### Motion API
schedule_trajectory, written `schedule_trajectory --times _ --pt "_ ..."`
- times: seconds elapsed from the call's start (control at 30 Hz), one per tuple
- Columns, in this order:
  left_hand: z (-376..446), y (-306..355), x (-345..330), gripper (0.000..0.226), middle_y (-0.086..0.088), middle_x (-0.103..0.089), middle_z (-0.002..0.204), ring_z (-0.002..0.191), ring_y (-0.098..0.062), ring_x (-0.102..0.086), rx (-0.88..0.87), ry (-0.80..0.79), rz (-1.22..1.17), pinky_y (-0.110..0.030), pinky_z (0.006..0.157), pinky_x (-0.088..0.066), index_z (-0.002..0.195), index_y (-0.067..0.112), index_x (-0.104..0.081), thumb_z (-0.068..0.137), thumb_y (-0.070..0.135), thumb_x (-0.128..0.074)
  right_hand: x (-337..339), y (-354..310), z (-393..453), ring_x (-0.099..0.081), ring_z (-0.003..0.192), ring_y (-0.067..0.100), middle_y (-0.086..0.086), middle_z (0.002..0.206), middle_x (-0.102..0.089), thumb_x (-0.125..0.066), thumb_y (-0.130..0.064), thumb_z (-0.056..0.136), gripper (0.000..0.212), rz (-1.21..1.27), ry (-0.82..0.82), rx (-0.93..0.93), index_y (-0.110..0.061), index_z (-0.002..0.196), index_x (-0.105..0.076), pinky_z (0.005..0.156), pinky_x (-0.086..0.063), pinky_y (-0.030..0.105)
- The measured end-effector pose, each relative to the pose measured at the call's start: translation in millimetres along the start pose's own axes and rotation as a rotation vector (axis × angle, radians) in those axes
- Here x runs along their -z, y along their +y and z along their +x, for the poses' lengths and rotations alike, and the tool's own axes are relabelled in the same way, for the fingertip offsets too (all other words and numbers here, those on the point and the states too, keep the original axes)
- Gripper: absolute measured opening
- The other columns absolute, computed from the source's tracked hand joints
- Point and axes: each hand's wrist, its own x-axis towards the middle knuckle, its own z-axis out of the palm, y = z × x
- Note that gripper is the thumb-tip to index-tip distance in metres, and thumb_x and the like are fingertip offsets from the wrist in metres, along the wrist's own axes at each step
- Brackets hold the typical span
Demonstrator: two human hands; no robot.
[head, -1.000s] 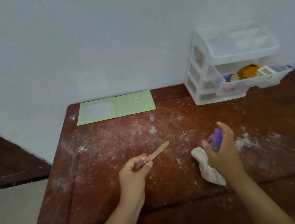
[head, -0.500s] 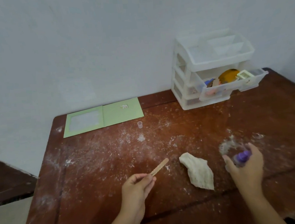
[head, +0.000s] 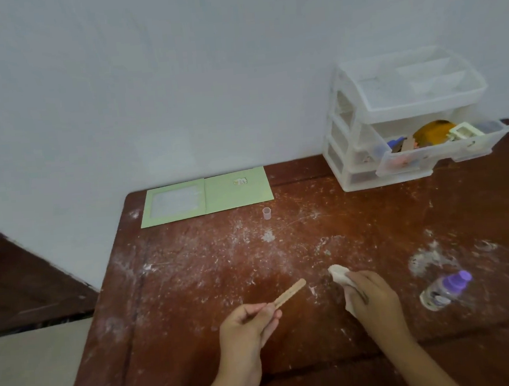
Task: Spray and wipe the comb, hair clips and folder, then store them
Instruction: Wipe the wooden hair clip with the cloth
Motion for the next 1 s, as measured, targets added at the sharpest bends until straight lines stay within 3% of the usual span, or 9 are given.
schedule_trajectory --times 0.1,0.17,0.27,0.4,0.53,0.63,0.77,0.9,1.0 --pt "-2 1 -2 0.011 -0.013 -0.067 0.070 0.054 -0.012 -0.067 -0.035 0.004 0.012 -0.013 0.048 -0.052 0.070 -0.003 -0.060 0.080 -0.009 -0.059 5 -45 1 -0.048 0.090 0.003 0.004 0.099 -0.060 -0.054 -0.015 0.081 0.021 0.217 -0.036 0.224 -0.011 0.099 -0.063 0.082 -0.039 0.007" --pt "-5 4 -3 0.017 -0.012 -0.065 0.068 0.062 -0.016 -0.064 -0.074 -0.026 0.028 -0.013 0.049 -0.053 0.067 -0.002 -0.059 0.081 -0.010 -0.056 -3 -66 -3 -0.048 0.093 0.008 0.002 0.112 -0.054 -0.043 -0.022 0.093 0.020 0.264 -0.134 0.376 -0.015 0.107 -0.055 0.086 -0.039 0.010" --pt "-11 9 0 0.020 -0.017 -0.063 0.066 0.063 -0.020 -0.063 -0.130 -0.063 0.054 -0.014 0.050 -0.053 0.064 -0.004 -0.057 0.082 -0.012 -0.054 -12 -75 -2 -0.046 0.098 0.012 -0.002 0.117 -0.050 -0.033 -0.023 0.098 0.024 0.274 -0.143 0.471 -0.015 0.106 -0.054 0.093 -0.038 0.017" --pt "-15 11 6 0.021 -0.010 -0.068 0.053 0.050 -0.016 -0.067 -0.126 -0.099 0.003 -0.014 0.048 -0.053 0.061 -0.005 -0.057 0.078 -0.016 -0.055 -8 -57 10 -0.046 0.090 0.013 0.000 0.110 -0.058 -0.043 -0.015 0.088 0.020 0.162 -0.057 0.401 -0.017 0.104 -0.054 0.081 -0.044 0.021" --pt "-16 9 5 0.022 -0.012 -0.067 0.053 0.051 -0.016 -0.067 -0.130 -0.125 0.005 -0.015 0.049 -0.053 0.059 -0.005 -0.059 0.078 -0.015 -0.055 -5 -74 1 -0.044 0.092 0.012 -0.006 0.113 -0.051 -0.030 -0.023 0.098 0.025 0.219 -0.073 0.480 -0.015 0.107 -0.053 0.089 -0.037 0.013" --pt "-16 10 7 0.025 -0.013 -0.067 0.055 0.052 -0.016 -0.067 -0.146 -0.157 0.040 -0.016 0.050 -0.054 0.056 -0.002 -0.061 0.078 -0.015 -0.057 -5 -72 0 -0.044 0.094 0.010 -0.006 0.114 -0.052 -0.036 -0.018 0.096 0.022 0.216 -0.120 0.542 -0.014 0.108 -0.054 0.089 -0.040 0.015" --pt "-16 11 9 0.027 -0.013 -0.070 0.058 0.052 -0.018 -0.068 -0.143 -0.170 0.041 -0.016 0.049 -0.054 0.053 -0.003 -0.061 0.076 -0.016 -0.057 4 -59 15 -0.042 0.089 0.011 -0.005 0.110 -0.057 -0.046 -0.012 0.081 0.029 0.132 -0.066 0.439 -0.019 0.108 -0.054 0.080 -0.042 0.021" --pt "-17 11 5 0.026 -0.014 -0.067 0.054 0.050 -0.015 -0.066 -0.169 -0.204 0.053 -0.016 0.049 -0.053 0.054 -0.002 -0.063 0.076 -0.016 -0.057 5 -77 3 -0.043 0.094 0.010 -0.008 0.117 -0.051 -0.036 -0.019 0.097 0.022 0.207 -0.106 0.545 -0.016 0.109 -0.054 0.087 -0.038 0.012" --pt "-19 10 4 0.030 -0.015 -0.065 0.052 0.048 -0.014 -0.065 -0.150 -0.238 0.013 -0.016 0.047 -0.053 0.053 -0.002 -0.064 0.078 -0.017 -0.054 7 -74 4 -0.043 0.098 0.010 -0.008 0.120 -0.051 -0.036 -0.020 0.097 0.024 0.243 -0.153 0.521 -0.015 0.110 -0.056 0.092 -0.034 0.010"
